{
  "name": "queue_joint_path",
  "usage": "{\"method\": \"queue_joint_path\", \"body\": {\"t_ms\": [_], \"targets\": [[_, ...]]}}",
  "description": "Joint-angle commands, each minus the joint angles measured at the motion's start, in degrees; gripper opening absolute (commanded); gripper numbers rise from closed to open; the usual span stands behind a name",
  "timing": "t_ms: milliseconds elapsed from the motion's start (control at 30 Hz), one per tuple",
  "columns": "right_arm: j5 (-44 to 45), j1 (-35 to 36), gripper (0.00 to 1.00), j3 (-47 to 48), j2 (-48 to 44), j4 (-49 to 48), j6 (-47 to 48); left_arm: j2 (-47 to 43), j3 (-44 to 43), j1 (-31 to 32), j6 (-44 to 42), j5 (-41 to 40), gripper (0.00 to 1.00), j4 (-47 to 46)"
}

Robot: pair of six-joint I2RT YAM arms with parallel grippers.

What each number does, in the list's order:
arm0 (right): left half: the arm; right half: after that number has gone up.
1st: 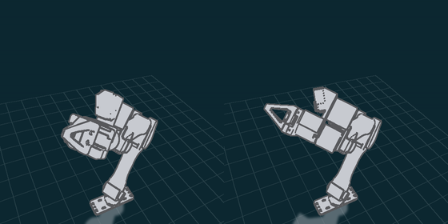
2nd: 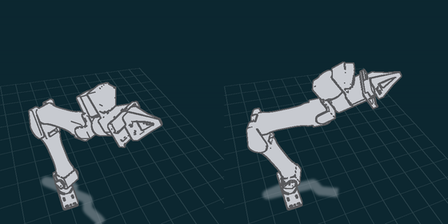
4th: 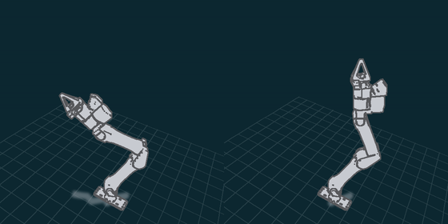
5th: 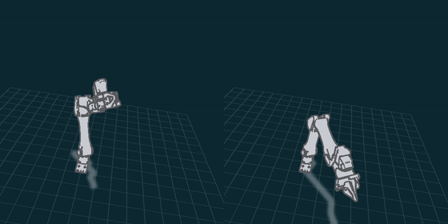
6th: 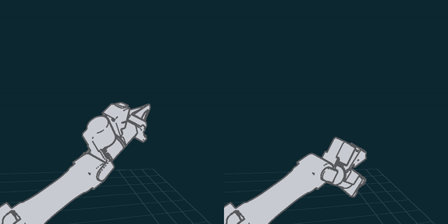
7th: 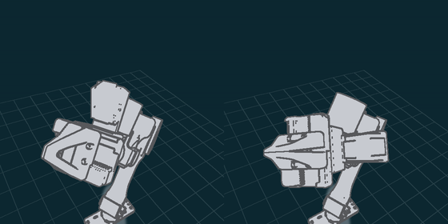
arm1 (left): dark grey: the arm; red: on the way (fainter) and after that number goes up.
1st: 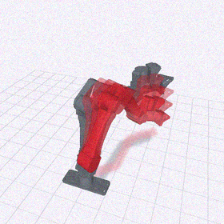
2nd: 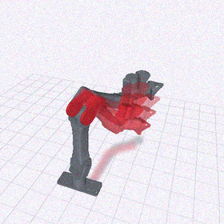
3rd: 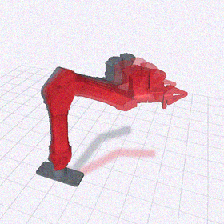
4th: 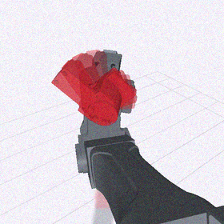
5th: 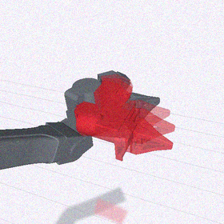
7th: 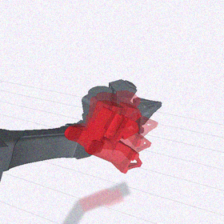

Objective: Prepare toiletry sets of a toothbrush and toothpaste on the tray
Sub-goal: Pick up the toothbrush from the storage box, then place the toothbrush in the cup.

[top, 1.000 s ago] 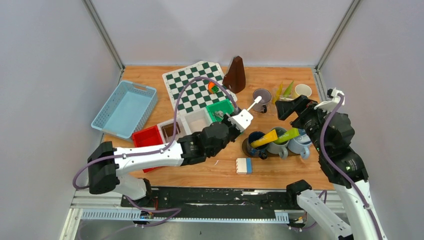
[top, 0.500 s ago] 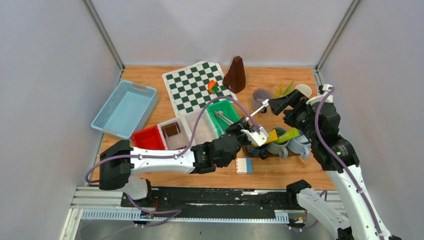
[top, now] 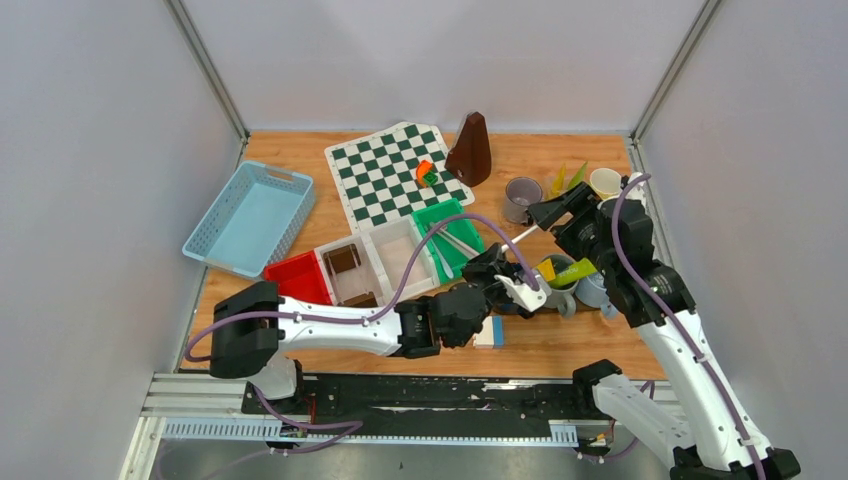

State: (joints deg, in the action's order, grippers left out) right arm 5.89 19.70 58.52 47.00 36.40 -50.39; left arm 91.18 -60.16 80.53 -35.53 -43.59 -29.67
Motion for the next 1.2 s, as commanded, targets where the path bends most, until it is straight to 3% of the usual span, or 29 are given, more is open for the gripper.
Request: {"method": "queue_joint_path", "body": {"t_ms": [0,167,367,400,467,567,767,833,1167], "targets": [[-0.36,-0.15,0.66,-1.35,-0.87,-3.36,-2.95,0.82,-2.12,0.94,-1.73,-0.98,0.00,-4.55],[0.49,-0.08,0.41,-1.47,-1.96,-3.54,-2.83,1.83,-2.26,1.58,-1.74,-0.97,0.01,-4.40],[2.32,-0.12,0.03,-2.17,-3.80,-3.70,-2.89,2.62,-2.90,2.06,0.65,-0.85,0.18,-3.06],[2.74,-0.15,0.00,-2.37,-4.21,-3.66,-2.83,2.56,-2.91,2.08,1.67,-0.78,0.20,-2.64],[3.95,-0.13,0.00,-2.53,-5.12,-3.65,-2.53,2.13,-2.84,2.08,3.58,-0.42,0.30,-1.62],[6.97,-0.14,0.00,-2.81,-6.76,-3.70,-0.70,1.06,-2.57,2.09,6.04,0.05,0.58,0.00],[16.52,-0.14,0.00,-3.43,-11.34,-4.19,5.41,-1.54,-1.19,2.01,13.49,0.83,0.93,4.63],[20.39,-0.19,0.00,-3.71,-13.07,-4.66,8.55,-2.40,-0.85,1.93,16.66,1.02,0.99,6.69],[41.40,-0.17,0.00,-5.77,-19.72,-8.06,24.58,-8.27,1.24,-1.20,36.22,5.51,1.00,18.42]]}}
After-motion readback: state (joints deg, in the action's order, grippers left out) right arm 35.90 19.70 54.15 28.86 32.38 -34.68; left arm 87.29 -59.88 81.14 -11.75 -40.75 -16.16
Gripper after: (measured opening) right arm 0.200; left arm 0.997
